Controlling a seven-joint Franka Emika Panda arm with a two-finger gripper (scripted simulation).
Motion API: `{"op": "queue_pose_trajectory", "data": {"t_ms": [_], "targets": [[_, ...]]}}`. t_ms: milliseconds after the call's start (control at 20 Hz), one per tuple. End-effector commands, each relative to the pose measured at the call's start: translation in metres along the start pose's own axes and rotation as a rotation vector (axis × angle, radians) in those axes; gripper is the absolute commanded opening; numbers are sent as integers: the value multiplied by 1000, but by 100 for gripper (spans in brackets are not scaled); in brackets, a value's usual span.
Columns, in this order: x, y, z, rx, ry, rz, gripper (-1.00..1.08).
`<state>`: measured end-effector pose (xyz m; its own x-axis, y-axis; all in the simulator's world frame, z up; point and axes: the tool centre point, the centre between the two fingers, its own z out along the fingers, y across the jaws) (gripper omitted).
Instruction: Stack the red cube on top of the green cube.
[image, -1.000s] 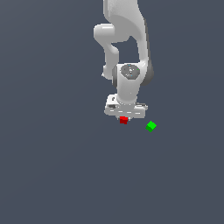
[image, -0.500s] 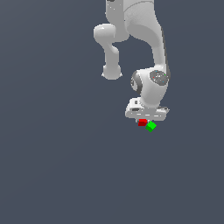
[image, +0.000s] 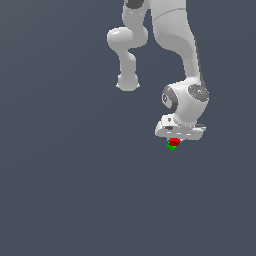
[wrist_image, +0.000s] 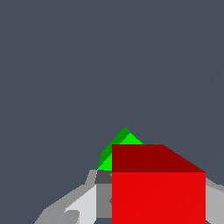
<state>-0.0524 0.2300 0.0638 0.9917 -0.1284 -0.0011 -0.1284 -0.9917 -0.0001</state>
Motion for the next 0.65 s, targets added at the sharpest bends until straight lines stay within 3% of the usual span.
{"op": "queue_pose_trajectory", "data": {"t_ms": [0,100,150,600], "targets": [[1,-4,1,0,1,2,-100],[1,-4,0,0,1,2,-100],[1,-4,0,0,1,2,100],[1,-4,0,0,1,2,100]]}}
